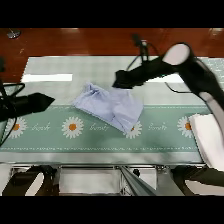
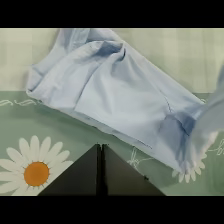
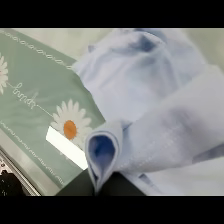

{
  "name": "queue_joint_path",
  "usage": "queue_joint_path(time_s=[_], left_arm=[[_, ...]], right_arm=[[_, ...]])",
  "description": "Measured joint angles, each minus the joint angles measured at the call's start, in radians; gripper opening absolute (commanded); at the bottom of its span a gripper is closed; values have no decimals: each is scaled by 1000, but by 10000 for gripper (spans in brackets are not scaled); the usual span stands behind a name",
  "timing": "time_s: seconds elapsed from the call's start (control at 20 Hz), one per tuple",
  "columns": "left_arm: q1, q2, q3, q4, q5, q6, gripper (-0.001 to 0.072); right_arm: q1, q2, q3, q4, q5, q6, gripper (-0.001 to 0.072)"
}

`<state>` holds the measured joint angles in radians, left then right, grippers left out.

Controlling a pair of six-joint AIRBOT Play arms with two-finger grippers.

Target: Fold the shirts.

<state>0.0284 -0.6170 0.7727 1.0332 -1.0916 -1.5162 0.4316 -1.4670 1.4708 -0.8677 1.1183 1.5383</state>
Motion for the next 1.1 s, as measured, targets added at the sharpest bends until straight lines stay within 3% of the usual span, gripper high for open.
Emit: queue_joint_path(time_s=[0.3,0.35,0.4,0.45,0.7,0.85,1.0,1.1], left_arm=[[-29,61,-170,-70,51,0,22],[-32,64,-184,-77,69,0,23],[-33,66,-196,-81,82,0,22],[-34,67,-209,-81,94,0,23],[-35,69,-246,-85,156,0,23],[-34,70,-253,-81,172,1,23],[-34,69,-255,-72,177,2,23],[-34,69,-256,-69,179,4,23]], right_arm=[[131,-374,352,8,-21,41,38],[140,-419,396,17,-24,46,181],[146,-462,438,35,-30,52,536],[151,-497,472,66,-32,52,633],[79,-521,544,183,61,-7,632],[-68,-426,551,181,256,-17,631],[-207,-232,463,-7,414,-35,631],[-274,-56,286,-148,400,-34,631]])
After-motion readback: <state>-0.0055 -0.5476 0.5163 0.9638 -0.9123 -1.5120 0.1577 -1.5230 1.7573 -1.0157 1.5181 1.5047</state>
